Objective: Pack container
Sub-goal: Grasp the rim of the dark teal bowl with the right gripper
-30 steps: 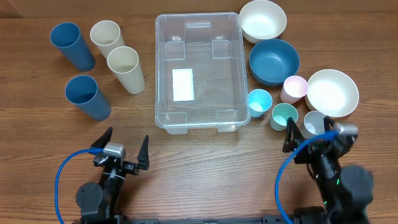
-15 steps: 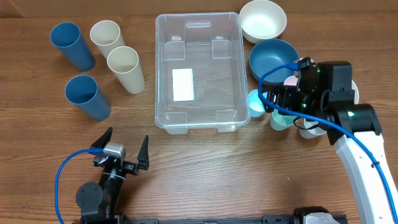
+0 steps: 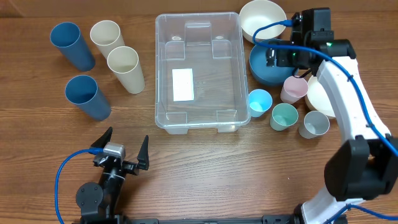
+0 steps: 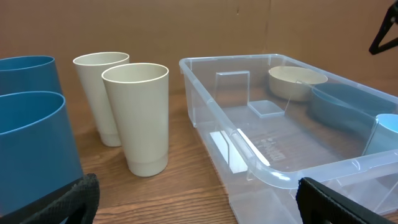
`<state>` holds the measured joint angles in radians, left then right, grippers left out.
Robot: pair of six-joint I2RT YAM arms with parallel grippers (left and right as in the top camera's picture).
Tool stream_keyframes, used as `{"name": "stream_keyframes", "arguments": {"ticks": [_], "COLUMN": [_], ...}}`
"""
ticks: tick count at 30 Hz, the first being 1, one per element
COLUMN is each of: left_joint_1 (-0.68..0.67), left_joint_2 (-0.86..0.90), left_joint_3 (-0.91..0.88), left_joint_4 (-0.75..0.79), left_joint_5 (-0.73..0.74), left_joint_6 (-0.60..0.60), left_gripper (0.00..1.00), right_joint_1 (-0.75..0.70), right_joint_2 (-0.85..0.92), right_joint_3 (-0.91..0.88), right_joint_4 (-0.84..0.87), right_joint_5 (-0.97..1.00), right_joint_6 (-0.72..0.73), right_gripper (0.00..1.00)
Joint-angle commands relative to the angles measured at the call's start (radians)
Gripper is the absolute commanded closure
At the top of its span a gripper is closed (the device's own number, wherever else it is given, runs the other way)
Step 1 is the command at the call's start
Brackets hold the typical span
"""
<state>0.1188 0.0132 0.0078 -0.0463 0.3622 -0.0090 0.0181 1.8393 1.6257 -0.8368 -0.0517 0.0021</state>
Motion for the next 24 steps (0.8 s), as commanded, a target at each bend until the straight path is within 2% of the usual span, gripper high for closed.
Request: {"name": "stream_keyframes", "arguments": {"ticks": [1, 4, 12, 16, 20, 24], "left_joint_1": [0.005, 0.005, 0.005, 0.005, 0.005, 0.005], "left_joint_2": [-0.008, -0.008, -0.008, -0.008, -0.008, -0.008], "left_joint_3": [-0.003, -0.003, -0.003, -0.003, -0.003, -0.003], "left_joint_4": [-0.001, -0.001, -0.001, -0.001, -0.001, -0.001], "left_joint_5": [-0.003, -0.003, -0.003, -0.003, -0.003, -0.003], "left_joint_6": [-0.014, -0.014, -0.014, -0.014, -0.014, -0.014], "left_gripper": [0.0, 0.0, 0.0, 0.0, 0.0, 0.0], "right_joint_1": [-0.063, -0.111, -0.112, -0.112, -0.112, -0.112], "right_joint_2": [-0.002, 0.037, 0.203, 0.265, 0.291, 0.328], "right_joint_3": [0.029, 0.029, 0.029, 0.029, 0.029, 0.029], "right_joint_4": [0.037, 0.07, 0.134, 0.177, 0.216, 0.232], "right_joint_5": [0.022, 0.005, -0.021, -0.029, -0.029, -0.029], "right_joint_6": [-0.03, -0.063, -0.082, -0.081, -0.081, -0.081], "right_gripper": [0.0, 0.0, 0.02, 0.09, 0.23, 0.27]}}
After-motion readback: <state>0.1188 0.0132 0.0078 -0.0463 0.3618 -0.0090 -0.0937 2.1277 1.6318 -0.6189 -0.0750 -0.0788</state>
